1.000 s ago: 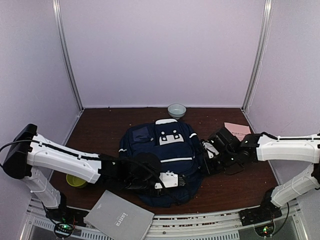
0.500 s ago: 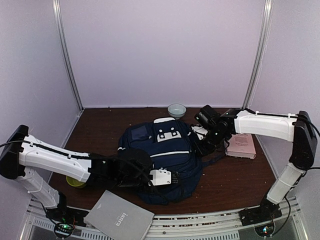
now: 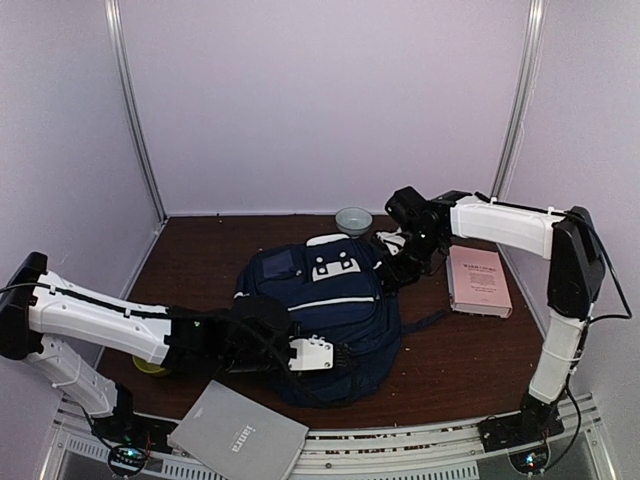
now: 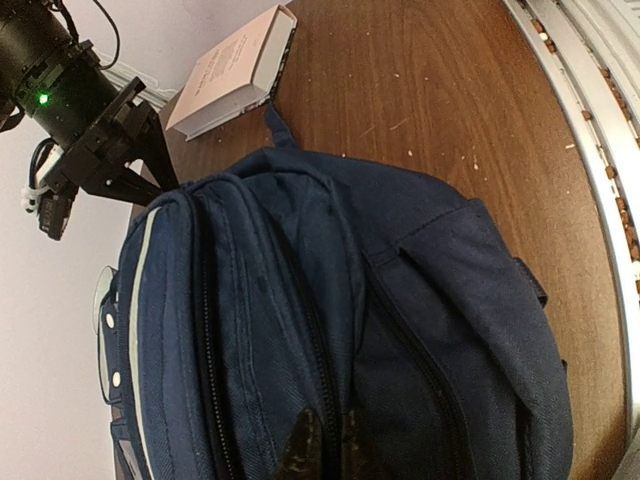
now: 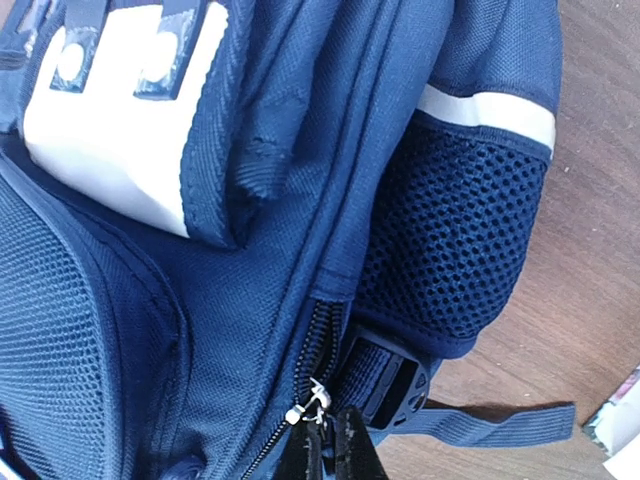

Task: Pack the student bag
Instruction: Zip the student bag into the second largest pocket of the bag, then pick up the largest pocket of the bag from the student bag.

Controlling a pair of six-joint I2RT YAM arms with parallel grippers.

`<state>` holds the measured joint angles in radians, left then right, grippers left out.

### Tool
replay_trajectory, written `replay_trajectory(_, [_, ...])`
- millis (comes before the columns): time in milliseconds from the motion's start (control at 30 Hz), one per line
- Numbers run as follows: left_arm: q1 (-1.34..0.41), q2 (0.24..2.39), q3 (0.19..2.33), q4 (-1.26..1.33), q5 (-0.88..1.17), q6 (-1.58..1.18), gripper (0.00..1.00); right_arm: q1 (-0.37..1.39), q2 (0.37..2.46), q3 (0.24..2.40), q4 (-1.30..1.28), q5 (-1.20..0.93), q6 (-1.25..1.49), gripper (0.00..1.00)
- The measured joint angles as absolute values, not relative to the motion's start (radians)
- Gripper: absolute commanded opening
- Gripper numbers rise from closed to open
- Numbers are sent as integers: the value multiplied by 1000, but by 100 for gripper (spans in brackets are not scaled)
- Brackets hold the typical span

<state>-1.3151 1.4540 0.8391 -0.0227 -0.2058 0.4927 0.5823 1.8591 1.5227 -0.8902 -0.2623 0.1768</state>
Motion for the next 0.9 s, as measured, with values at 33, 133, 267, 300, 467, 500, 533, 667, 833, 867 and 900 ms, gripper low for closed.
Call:
replay_trajectory(33, [-1315,1452,839,-25,-205,493,0,582,1855,1515,-873,-266,188,0])
replay_trajectory(133, [-1315,1445,840,-37,-205,496,0,575,1839,1468,-793,-274,219,0])
replay_trajectory(267, [-1315,1438,840,-40,-212,499,0,575,1838,1445,-759,-264,271,0])
replay_trajectory(300, [-1315,1436,840,-39,-217,499,0,575,1835,1434,-742,-263,284,0])
replay_trajectory(467, [-1314,1418,831,-41,-227,499,0,575,1818,1348,-639,-265,333,0])
replay_trajectory(500, [-1314,1413,825,-39,-229,499,0,575,1815,1337,-622,-268,345,0])
replay_trajectory(533, [-1314,1410,821,-40,-231,499,0,576,1808,1319,-596,-273,356,1])
replay_trajectory(667, [-1314,1404,817,-48,-234,496,0,576,1749,1195,-436,-291,391,30])
replay_trajectory(833, [-1320,1371,803,-106,-241,471,0,532,1730,1137,-316,-262,401,44])
replay_trajectory(867, [-1329,1357,796,-132,-249,461,0,508,1720,1125,-290,-252,402,45])
replay_trajectory(900, [-1341,1341,785,-157,-259,450,0,480,1700,1106,-263,-249,401,46])
